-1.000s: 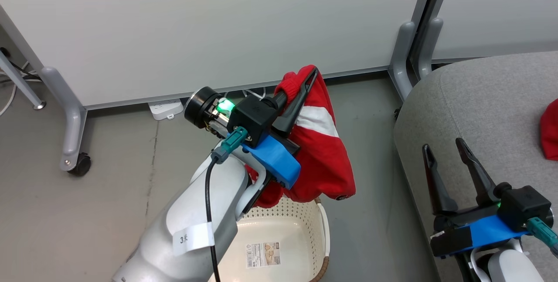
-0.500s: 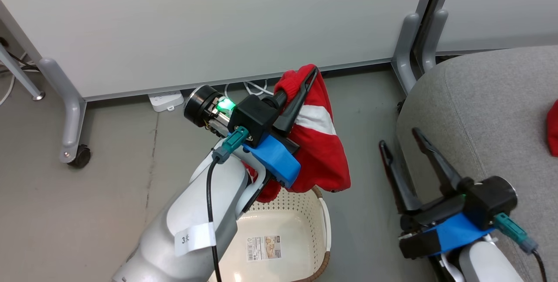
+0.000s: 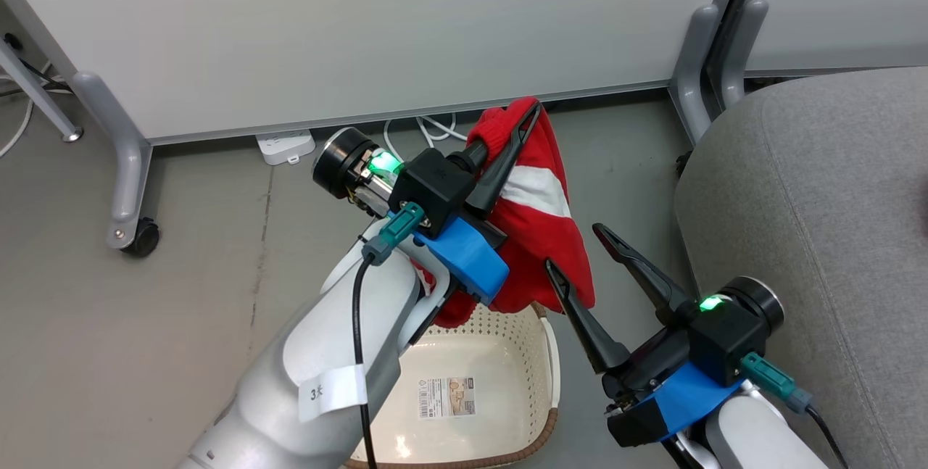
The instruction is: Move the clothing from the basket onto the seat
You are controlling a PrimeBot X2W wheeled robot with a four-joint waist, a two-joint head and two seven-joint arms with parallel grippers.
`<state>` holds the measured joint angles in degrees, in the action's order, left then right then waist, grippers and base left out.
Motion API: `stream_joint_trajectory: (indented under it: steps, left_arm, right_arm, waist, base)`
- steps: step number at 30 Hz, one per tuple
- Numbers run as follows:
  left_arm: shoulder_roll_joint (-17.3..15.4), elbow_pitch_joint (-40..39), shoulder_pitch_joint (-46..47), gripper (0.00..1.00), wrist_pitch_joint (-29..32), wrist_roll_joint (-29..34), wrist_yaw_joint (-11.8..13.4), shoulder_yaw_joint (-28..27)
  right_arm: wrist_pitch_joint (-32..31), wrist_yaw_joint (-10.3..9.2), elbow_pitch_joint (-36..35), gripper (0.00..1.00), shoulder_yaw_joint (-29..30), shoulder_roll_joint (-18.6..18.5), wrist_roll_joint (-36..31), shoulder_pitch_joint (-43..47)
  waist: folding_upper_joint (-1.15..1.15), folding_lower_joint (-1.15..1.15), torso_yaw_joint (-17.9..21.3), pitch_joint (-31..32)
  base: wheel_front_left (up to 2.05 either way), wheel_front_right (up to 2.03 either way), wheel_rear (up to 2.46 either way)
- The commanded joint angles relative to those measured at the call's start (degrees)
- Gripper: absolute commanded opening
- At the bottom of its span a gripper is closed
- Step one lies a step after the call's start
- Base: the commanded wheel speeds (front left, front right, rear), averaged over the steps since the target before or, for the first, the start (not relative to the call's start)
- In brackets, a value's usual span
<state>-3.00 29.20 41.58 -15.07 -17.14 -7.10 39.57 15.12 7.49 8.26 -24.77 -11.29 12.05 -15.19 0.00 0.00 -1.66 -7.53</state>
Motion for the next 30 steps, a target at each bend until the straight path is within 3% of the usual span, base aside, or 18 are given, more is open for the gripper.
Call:
stream_joint_trajectory:
  steps: [1, 15, 28, 29, 30]
  left_arm:
    - [0.08, -0.18, 0.99, 0.00, -0.15, -0.25, -0.20, 0.11]
    - [0.12, -1.44, 2.70, 0.00, -0.15, -2.02, 0.78, 3.30]
    - [0.12, -1.87, 4.59, 0.00, -0.15, -3.81, 2.03, 5.83]
    - [0.12, -1.86, 4.62, 0.00, -0.15, -3.95, 2.11, 5.99]
    - [0.13, -1.85, 4.66, 0.00, -0.15, -4.05, 2.14, 6.12]
  right_arm:
    - [0.04, 0.01, 0.67, 1.00, -0.51, -0.42, -0.58, -1.00]
    - [0.04, 0.01, 9.02, 1.00, -2.40, 0.03, -5.49, -7.18]
    - [0.04, 0.01, 13.49, 1.00, 0.37, 2.89, -8.57, -12.79]
    - [0.03, 0.01, 13.96, 0.97, 0.55, 3.08, -8.44, -12.99]
    - [0.04, 0.01, 14.24, 0.28, 0.64, 3.22, -8.35, -13.17]
  waist:
    - [0.00, 0.00, -0.27, -0.31]
    - [0.00, 0.00, -1.74, -2.61]
    - [0.00, 0.00, -2.65, -4.30]
    - [0.00, 0.00, -2.67, -4.32]
    - [0.00, 0.00, -2.68, -4.35]
  base:
    - [0.00, 0.00, 0.00]
    - [0.00, 0.00, 0.00]
    - [0.00, 0.00, 0.00]
    - [0.00, 0.00, 0.00]
    - [0.00, 0.00, 0.00]
